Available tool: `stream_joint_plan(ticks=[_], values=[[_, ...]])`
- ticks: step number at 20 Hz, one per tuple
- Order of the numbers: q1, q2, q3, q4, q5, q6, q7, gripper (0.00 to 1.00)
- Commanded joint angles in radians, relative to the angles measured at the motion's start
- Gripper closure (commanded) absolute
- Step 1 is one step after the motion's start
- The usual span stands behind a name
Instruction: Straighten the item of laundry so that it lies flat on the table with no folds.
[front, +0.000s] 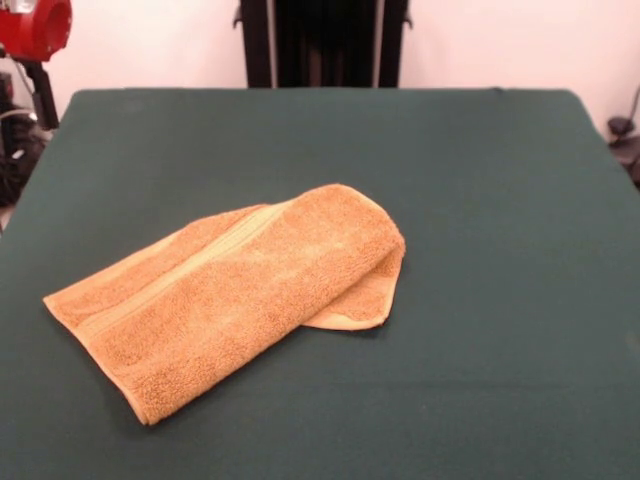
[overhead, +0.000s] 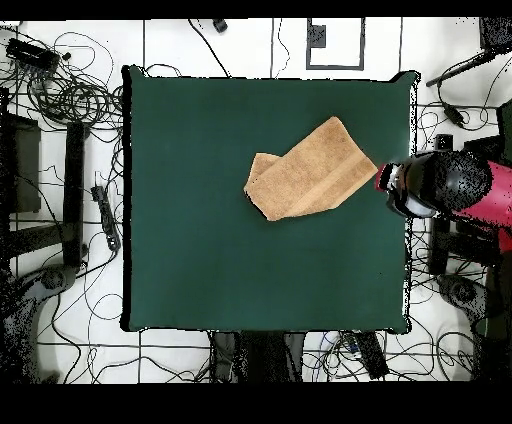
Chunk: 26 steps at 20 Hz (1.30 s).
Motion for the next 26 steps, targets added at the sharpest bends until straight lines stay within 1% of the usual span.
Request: stream_joint_plan(ticks=[1, 4, 13, 21, 26], values=[[0.044, 0.068, 0.109, 0.013, 0.018, 0.081, -0.134, 0.00], [0.034, 0.050, 0.110, 0.049, 0.022, 0.062, -0.136, 0.00], [0.026, 0.008, 0.098, 0.093, 0.037, 0.080, -0.126, 0.00], [0.006, -0.007, 0.112, 0.086, 0.032, 0.116, -0.194, 0.00], [0.013, 0.002, 0.111, 0.085, 0.035, 0.106, -0.171, 0.00]])
